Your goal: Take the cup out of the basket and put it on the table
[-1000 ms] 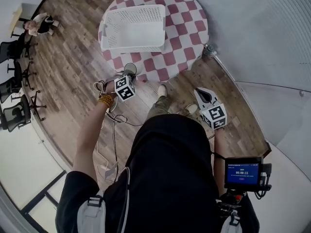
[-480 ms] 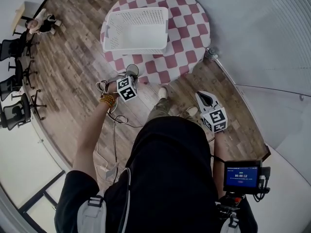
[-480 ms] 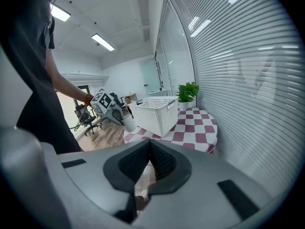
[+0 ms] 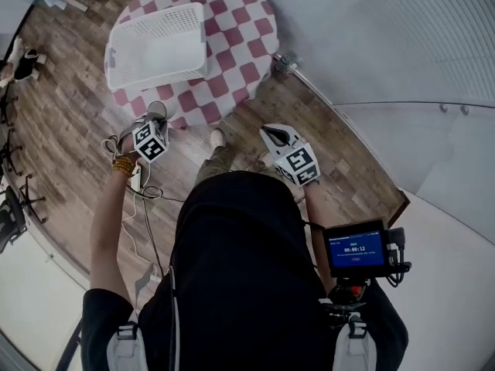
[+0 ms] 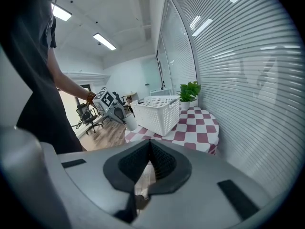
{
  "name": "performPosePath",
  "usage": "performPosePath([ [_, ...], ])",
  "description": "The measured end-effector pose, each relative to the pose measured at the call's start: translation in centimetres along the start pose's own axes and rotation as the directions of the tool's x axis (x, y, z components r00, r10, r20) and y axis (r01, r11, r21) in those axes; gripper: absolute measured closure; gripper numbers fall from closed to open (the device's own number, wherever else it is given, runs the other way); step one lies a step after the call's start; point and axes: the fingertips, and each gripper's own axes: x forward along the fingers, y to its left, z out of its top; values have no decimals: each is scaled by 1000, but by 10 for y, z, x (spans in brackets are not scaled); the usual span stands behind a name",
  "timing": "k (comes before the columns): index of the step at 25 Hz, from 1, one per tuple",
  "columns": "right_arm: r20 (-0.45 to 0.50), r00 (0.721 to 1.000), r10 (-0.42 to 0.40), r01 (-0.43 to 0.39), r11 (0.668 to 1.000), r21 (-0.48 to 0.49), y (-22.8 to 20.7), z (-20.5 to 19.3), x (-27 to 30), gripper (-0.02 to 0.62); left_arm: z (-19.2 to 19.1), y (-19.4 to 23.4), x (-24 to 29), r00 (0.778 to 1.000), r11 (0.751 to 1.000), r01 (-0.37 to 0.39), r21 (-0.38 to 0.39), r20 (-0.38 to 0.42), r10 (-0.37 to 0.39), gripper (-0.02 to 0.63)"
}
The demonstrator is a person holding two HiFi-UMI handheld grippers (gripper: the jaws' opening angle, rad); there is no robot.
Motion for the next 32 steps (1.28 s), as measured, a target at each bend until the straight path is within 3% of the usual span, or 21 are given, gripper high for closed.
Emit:
performPosePath([
  [6, -22, 1000, -4, 3, 1000, -12, -4, -8, -11, 586, 19, -8, 3, 1000, 1000, 18, 1, 13, -18, 571],
  [32, -39, 999, -3, 2, 999, -34, 0, -9, -9, 586, 15, -9, 3, 1000, 1000, 21, 18, -8, -21, 571],
])
